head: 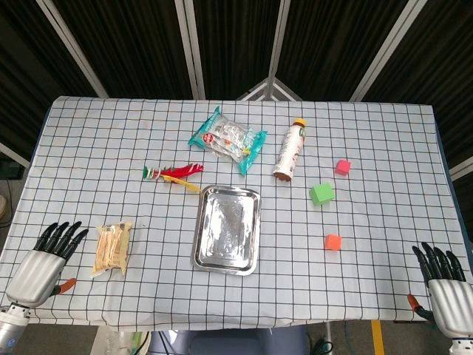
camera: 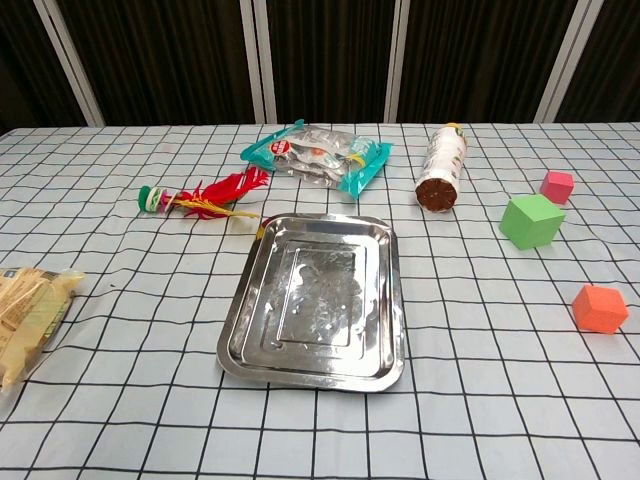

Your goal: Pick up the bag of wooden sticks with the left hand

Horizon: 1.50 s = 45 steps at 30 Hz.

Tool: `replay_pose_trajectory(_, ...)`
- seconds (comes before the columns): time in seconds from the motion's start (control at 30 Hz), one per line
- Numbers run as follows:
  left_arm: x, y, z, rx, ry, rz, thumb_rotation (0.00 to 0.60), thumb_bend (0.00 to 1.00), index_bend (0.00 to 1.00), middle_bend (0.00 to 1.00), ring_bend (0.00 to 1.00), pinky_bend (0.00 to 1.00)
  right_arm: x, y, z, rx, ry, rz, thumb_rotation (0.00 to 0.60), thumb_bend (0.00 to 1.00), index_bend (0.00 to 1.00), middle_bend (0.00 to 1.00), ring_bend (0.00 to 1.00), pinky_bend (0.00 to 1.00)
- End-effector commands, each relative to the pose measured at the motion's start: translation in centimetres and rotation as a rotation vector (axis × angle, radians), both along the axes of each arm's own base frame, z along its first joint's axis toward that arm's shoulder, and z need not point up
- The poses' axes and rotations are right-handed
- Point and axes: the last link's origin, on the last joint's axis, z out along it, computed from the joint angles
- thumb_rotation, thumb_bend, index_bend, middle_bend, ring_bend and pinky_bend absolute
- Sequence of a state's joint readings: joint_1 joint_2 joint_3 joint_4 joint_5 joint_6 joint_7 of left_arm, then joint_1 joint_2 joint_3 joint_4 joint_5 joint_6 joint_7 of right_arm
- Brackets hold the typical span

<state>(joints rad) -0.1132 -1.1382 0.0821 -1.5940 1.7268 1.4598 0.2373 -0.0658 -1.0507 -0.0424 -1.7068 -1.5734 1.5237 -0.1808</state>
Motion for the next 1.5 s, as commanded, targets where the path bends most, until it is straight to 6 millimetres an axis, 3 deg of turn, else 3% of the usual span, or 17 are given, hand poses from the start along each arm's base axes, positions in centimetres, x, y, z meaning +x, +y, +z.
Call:
replay_pose_trajectory(0.03, 0.2, 0.1, -0.3, 0.009, -0.001, -0.024, 0.600, 0.01, 0.00, 0.00, 0.00, 0.05, 0.1, -0.1, 0.0, -0.005, -0.007, 0.012, 0.600, 0.31, 0.00, 0.00, 0.00, 0.00)
replay_pose_trajectory(0.3, 1.4, 2.0, -3.0, -0.137, 0.157, -0.117, 0.600, 0.00, 0.00, 0.00, 0.00, 0.01, -0.4, -0.5, 0.3, -0.023, -0.018, 0.005, 0.600, 0.31, 0.00, 0.00, 0.00, 0.00)
replay_pose_trajectory(0.57, 3.2, 5.1, -2.4, -0.258, 0.315, -0.143, 0.600, 0.00, 0.00, 0.00, 0.00, 0.00, -0.8, -1.4, 0.6, -0.050, -0.015, -0.021, 0.600, 0.31, 0.00, 0.00, 0.00, 0.00)
replay_pose_trajectory(0.73, 2.7, 6.3, -2.4, -0.360, 0.384, -0.097, 0.600, 0.00, 0.00, 0.00, 0.00, 0.00, -1.2, -1.6, 0.8, -0.072, -0.006, -0.050, 0.600, 0.31, 0.00, 0.00, 0.00, 0.00)
replay_pose_trajectory(1.2, 1.3, 8.6, -5.8, -0.417, 0.507, -0.080, 0.600, 0.00, 0.00, 0.00, 0.00, 0.00, -1.4, -1.9, 1.0, -0.084, 0.003, -0.067, 0.600, 0.31, 0.00, 0.00, 0.00, 0.00)
replay_pose_trajectory(1.27, 1.3, 8.9, -6.3, -0.401, 0.532, -0.095, 0.600, 0.00, 0.02, 0.06, 0.03, 0.02, -1.4, -1.9, 1.0, -0.086, 0.002, -0.065, 0.600, 0.31, 0.00, 0.00, 0.00, 0.00)
replay_pose_trajectory(1.4, 2.1, 9.0, -7.2, -0.373, 0.525, -0.140, 0.600, 0.01, 0.23, 0.36, 0.29, 0.20, -1.4, -1.9, 1.1, -0.087, 0.002, -0.067, 0.600, 0.31, 0.00, 0.00, 0.00, 0.00)
replay_pose_trajectory(1.5, 2.3, 9.0, -7.1, -0.340, 0.533, -0.164, 0.600, 0.03, 0.31, 0.46, 0.38, 0.25, -1.4, -1.9, 1.2, -0.090, 0.000, -0.068, 0.600, 0.31, 0.00, 0.00, 0.00, 0.00)
